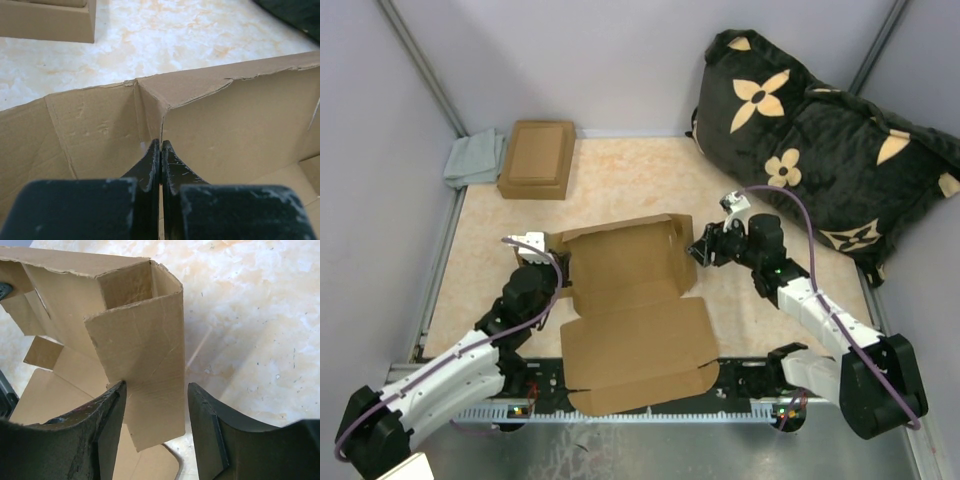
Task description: Fold the paper box
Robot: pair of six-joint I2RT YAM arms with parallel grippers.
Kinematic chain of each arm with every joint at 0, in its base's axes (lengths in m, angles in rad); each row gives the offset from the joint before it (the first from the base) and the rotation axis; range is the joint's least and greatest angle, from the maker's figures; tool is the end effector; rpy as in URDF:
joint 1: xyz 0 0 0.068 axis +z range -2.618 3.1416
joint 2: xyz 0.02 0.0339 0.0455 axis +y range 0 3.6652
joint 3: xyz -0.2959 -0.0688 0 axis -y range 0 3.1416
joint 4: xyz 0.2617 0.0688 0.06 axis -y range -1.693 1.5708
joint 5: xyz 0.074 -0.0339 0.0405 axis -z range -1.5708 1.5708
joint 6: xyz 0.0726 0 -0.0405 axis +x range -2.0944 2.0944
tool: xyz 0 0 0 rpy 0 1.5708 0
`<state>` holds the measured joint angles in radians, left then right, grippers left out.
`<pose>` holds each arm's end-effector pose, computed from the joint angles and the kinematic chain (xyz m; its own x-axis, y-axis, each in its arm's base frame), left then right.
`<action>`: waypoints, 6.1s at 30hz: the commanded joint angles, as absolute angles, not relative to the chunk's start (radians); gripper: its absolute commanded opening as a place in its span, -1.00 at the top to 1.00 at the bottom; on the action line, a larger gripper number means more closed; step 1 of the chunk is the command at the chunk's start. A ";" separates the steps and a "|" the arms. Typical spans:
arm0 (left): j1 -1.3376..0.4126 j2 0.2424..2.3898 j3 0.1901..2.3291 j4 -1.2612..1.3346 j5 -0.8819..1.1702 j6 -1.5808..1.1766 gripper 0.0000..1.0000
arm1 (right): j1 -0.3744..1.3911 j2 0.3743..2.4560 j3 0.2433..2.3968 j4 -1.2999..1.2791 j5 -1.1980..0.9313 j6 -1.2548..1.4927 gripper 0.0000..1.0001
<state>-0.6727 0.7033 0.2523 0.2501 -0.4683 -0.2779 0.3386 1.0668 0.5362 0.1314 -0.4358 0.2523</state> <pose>0.1706 -0.0940 0.2171 -0.2077 -0.1475 -0.9670 0.1592 0.9703 -0.1822 0.2369 0.1159 0.2376 -0.5218 0.0562 -0.8512 -0.5553 0.7351 0.3889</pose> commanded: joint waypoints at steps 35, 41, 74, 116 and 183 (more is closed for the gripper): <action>-0.706 0.480 0.032 0.481 -0.343 -0.108 1.00 | 0.375 0.789 0.272 0.303 -0.302 0.269 -0.31; -0.710 0.552 0.087 0.492 -0.344 -0.074 1.00 | 0.375 0.914 0.301 0.421 -0.407 0.253 -0.35; -0.722 0.624 0.131 0.513 -0.325 -0.044 1.00 | 0.579 1.049 0.390 0.410 -0.077 0.162 -0.18; -0.738 0.678 0.123 0.591 -0.362 -0.001 1.00 | 0.583 0.908 0.367 0.299 -0.172 0.178 -0.29; -0.747 0.724 0.173 0.611 -0.412 0.020 1.00 | 0.583 1.076 0.832 -0.204 -0.088 0.189 0.27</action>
